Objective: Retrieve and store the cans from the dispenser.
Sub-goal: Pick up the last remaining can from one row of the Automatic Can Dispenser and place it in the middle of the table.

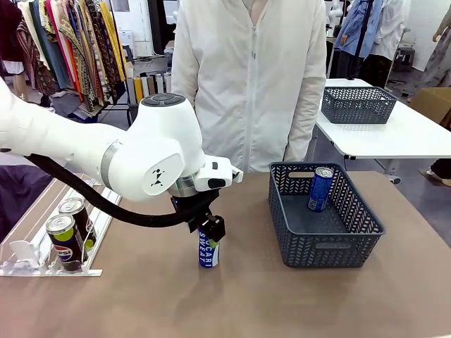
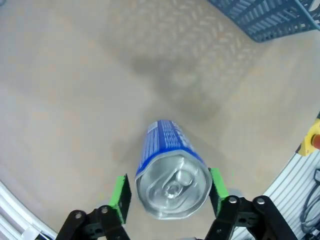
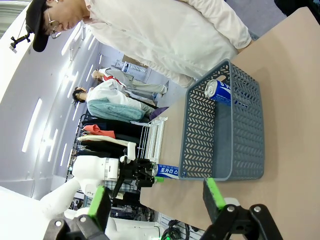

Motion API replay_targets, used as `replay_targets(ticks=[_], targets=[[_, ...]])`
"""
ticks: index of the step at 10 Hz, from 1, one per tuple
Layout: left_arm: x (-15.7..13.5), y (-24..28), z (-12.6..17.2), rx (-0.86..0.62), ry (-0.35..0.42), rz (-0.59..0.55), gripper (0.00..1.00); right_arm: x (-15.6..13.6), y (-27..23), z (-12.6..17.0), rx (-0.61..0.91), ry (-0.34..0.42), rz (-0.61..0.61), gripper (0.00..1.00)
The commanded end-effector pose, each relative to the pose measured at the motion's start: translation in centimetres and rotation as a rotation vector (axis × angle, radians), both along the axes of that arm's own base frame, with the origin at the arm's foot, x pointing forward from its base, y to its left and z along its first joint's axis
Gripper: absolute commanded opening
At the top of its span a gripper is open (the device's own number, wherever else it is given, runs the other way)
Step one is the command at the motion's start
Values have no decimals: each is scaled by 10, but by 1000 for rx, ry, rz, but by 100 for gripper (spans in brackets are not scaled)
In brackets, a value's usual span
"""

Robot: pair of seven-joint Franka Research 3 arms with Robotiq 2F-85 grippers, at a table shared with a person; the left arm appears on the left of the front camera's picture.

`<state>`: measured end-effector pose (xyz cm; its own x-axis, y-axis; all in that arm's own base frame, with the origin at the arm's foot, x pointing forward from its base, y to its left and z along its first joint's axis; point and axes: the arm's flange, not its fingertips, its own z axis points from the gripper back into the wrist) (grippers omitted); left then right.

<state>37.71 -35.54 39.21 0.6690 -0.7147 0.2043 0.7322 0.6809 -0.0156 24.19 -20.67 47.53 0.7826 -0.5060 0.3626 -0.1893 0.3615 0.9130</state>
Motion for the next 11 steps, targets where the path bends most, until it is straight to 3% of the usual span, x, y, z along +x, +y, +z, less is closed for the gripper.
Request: replay_targets(ticks=[1,4,6,7,10,11], targets=[[-6,9,16,-8,-37,26,100,3,1,2,11,-37,-5,100],[-17,55,88,-98,-12,33,100,3,1,2,11,-37,-5,100],[-23,121,138,-279,14,69,100,3,1,2,11,-37,-5,100],[-20,176,159,-405,70,116,100,3,1,2,11,-37,-5,100],[-32,345,175,-801,79,384,100,3,1,2,11,-37,-5,100],[-40,394,168,-883,22,563,100,3,1,2,11,-37,-5,100]])
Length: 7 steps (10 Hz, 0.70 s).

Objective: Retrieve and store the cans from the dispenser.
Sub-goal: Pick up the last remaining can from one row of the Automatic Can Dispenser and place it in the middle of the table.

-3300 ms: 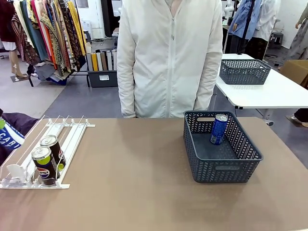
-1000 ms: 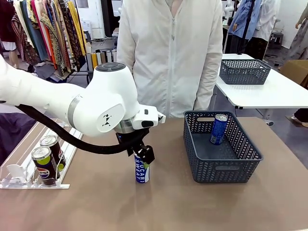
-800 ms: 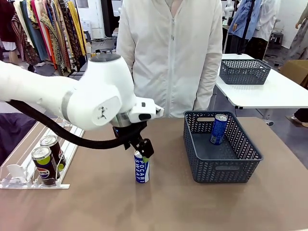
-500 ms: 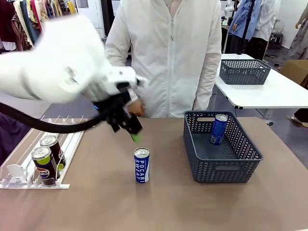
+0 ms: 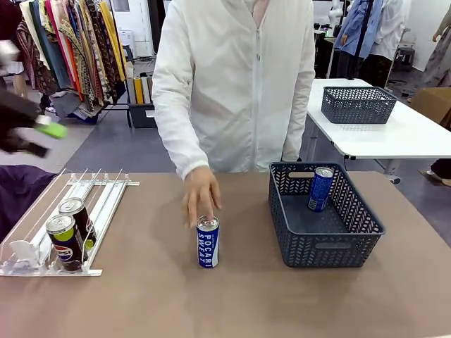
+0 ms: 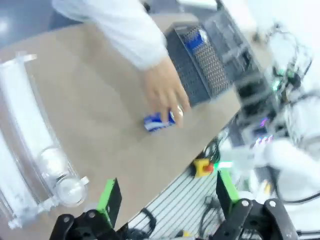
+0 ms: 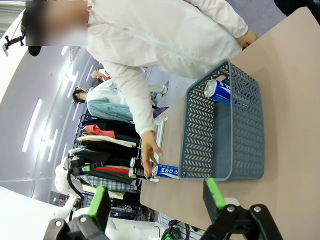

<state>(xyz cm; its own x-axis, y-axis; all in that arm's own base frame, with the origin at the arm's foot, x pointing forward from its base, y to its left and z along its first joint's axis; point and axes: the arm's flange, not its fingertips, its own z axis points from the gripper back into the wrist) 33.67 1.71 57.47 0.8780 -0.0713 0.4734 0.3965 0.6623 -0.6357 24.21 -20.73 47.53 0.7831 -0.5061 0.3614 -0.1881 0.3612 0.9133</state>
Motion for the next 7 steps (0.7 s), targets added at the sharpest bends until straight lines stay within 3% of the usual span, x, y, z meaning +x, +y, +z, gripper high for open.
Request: replay_targets(ticks=[1,4,6,7], targets=[[-10,49,-21,-129,-3,221,100,3,1,2,11,-38,-5,100],[-29,107,-48,-209,45,351,100,3,1,2,11,-38,-5,100],[-21,109,-60,-191,114,282,100,3,1,2,11,-38,-5,100],[-33,120,-49,-195,76,348,100,3,1,2,11,-38,-5,100]])
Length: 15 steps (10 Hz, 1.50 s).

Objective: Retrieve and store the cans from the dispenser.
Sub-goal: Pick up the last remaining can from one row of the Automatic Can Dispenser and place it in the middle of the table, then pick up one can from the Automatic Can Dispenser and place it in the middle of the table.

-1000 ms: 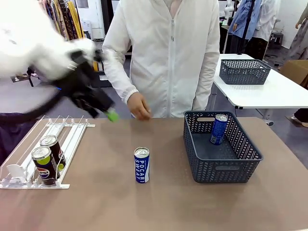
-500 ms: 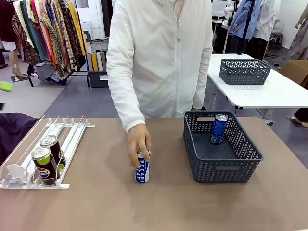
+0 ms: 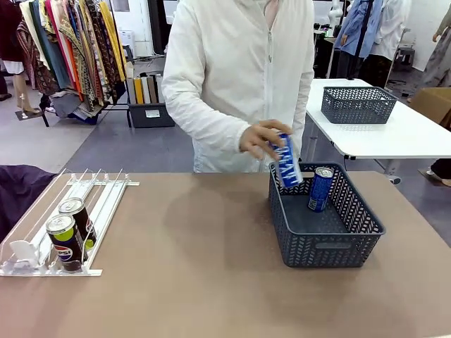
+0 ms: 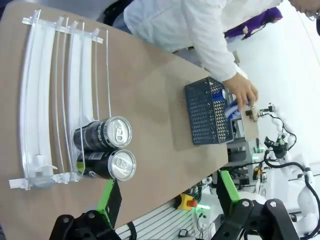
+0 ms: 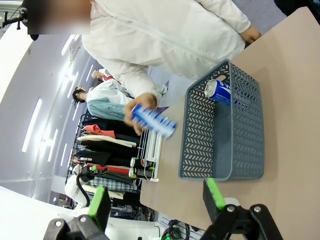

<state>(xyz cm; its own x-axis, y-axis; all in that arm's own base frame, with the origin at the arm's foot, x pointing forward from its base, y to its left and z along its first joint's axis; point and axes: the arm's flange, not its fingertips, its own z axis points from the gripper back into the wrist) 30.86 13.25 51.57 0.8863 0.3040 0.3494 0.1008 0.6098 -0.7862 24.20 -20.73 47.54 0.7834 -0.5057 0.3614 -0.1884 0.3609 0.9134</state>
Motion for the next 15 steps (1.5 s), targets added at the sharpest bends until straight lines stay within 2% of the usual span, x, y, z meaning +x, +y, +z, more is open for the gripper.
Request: replay_targets(ticks=[1,15], targets=[[-5,5,10,1,-36,20,100,3,1,1,11,-38,-6,100],[-5,5,10,1,-36,20,100,3,1,1,11,-38,-6,100]])
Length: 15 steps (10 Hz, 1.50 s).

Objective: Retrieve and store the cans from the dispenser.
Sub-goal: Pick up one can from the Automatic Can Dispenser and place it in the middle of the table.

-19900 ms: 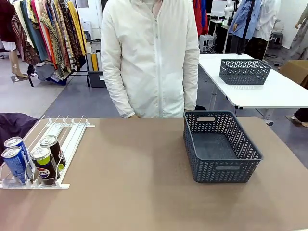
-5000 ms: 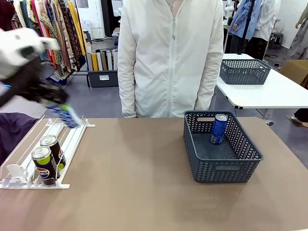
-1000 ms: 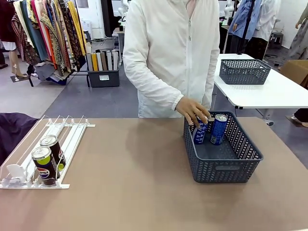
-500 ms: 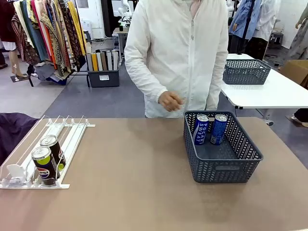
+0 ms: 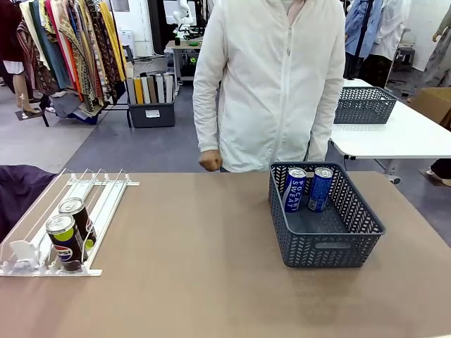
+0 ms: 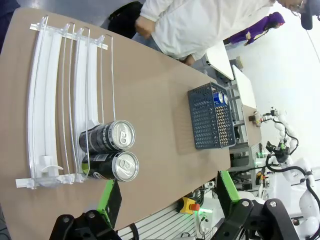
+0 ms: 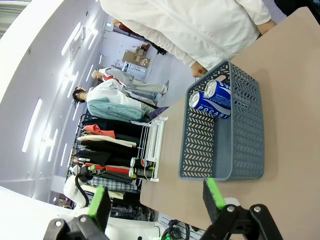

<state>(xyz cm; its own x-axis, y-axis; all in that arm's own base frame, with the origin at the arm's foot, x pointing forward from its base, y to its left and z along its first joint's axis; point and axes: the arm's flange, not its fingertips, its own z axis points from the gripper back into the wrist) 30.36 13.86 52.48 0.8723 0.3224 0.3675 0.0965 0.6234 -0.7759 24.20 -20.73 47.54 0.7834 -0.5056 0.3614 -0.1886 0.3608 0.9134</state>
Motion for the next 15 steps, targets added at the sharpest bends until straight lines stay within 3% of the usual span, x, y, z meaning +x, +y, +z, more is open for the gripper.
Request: replay_targets(ticks=[1,3,5,7,8,9,10,14,15], targets=[[0,0,0,0,0,0,100,3,1,1,11,-38,-6,100],[8,-80,20,384,154,36,100,3,1,1,11,-38,-6,100],[11,-152,10,704,187,-51,100,3,1,1,11,-38,-6,100],[9,-198,-13,961,165,-25,100,3,1,1,11,-38,-6,100],[9,-207,-18,1031,139,2,100,3,1,1,11,-38,-6,100],[11,-210,-17,1056,63,81,100,3,1,1,11,-38,-6,100],[11,-218,-3,967,145,-33,100,3,1,1,11,-38,-6,100],[14,-221,-4,987,126,-43,100,3,1,1,11,-38,-6,100],[20,-218,-14,1012,205,-46,100,3,1,1,11,-38,-6,100]])
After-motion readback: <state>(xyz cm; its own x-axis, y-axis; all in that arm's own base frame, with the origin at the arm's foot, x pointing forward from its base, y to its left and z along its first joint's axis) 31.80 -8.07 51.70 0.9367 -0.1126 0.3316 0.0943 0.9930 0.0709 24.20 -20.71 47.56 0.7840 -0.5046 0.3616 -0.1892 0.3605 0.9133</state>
